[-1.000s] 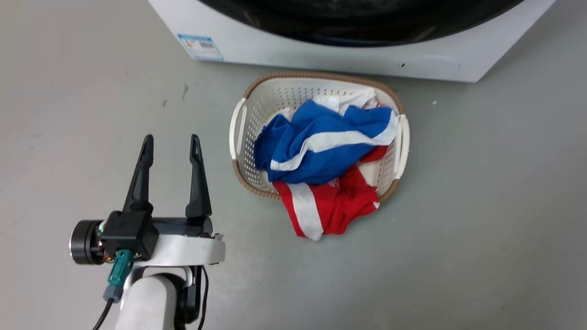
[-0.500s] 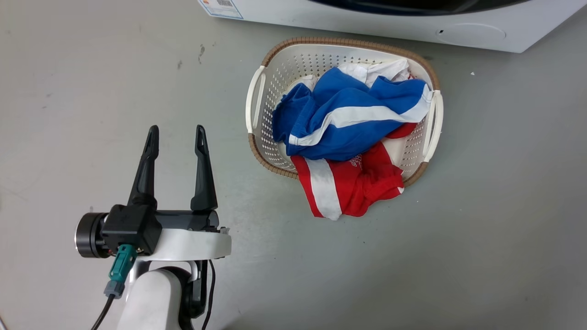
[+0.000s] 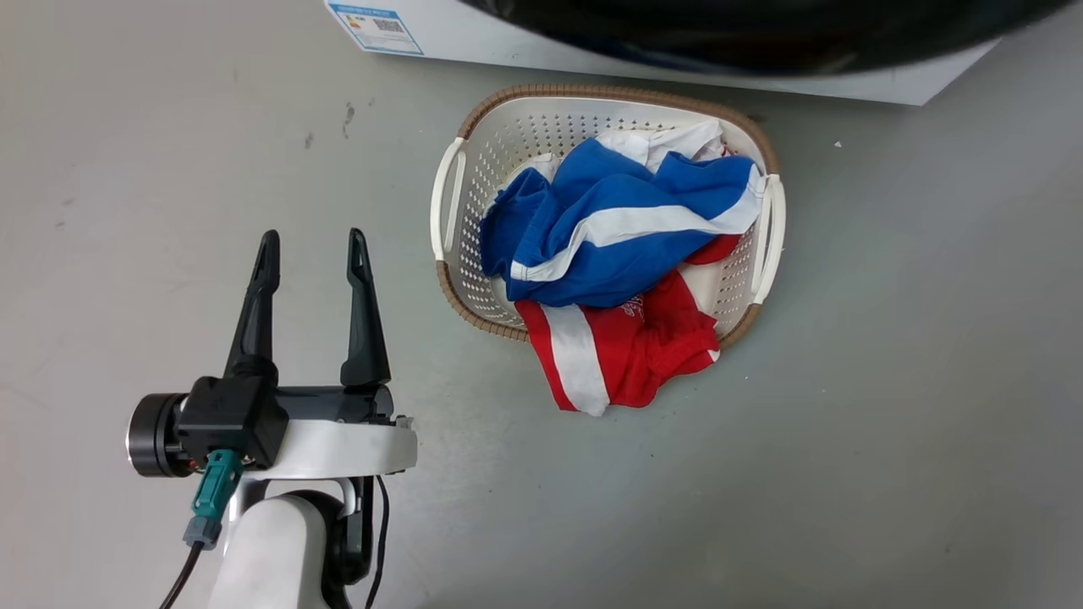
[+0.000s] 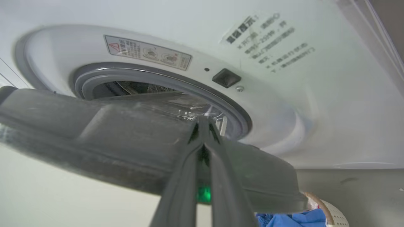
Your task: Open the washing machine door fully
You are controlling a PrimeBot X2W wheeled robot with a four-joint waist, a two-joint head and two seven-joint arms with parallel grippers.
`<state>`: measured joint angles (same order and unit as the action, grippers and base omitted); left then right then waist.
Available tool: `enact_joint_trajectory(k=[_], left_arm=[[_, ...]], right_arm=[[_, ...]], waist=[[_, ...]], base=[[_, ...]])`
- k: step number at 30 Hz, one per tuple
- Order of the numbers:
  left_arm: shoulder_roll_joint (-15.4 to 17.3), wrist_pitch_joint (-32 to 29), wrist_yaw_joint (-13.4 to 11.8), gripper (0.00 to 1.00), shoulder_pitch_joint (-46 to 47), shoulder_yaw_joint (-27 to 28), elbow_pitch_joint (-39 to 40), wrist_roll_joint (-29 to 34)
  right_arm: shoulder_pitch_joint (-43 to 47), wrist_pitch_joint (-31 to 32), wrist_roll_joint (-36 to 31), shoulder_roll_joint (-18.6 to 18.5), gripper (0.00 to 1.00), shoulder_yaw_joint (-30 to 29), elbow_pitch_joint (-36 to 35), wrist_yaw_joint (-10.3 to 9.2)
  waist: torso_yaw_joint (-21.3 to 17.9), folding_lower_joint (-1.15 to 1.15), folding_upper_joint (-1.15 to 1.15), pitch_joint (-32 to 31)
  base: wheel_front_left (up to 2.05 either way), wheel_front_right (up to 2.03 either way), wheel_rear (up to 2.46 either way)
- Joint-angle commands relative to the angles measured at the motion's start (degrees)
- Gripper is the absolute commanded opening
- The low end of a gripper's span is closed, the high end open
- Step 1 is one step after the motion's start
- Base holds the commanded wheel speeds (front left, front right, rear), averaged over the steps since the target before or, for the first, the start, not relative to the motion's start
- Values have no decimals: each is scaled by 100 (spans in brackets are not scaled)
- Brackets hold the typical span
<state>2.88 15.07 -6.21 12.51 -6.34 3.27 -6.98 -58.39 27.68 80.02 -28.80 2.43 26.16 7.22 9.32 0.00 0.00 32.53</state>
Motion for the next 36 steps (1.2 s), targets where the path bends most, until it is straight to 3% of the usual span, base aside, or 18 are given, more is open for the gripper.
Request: enact_joint_trajectory(k=[1,17,36], left_arm=[[0,16,14,100,-29,45,-2,35],[1,16,105,100,-283,259,-24,187],[0,15,134,100,-556,283,-80,276]], right_arm=[[242,162,80,327,0,228,-134,48],[2085,170,423,394,0,360,-1959,34],[3918,-156,461,811,0,1346,-3532,34]], waist=[[-75,0,0,-77],[-391,0,0,-545],[-448,0,0,-1152]], base=[[0,0,0],[0,0,0],[0,0,0]])
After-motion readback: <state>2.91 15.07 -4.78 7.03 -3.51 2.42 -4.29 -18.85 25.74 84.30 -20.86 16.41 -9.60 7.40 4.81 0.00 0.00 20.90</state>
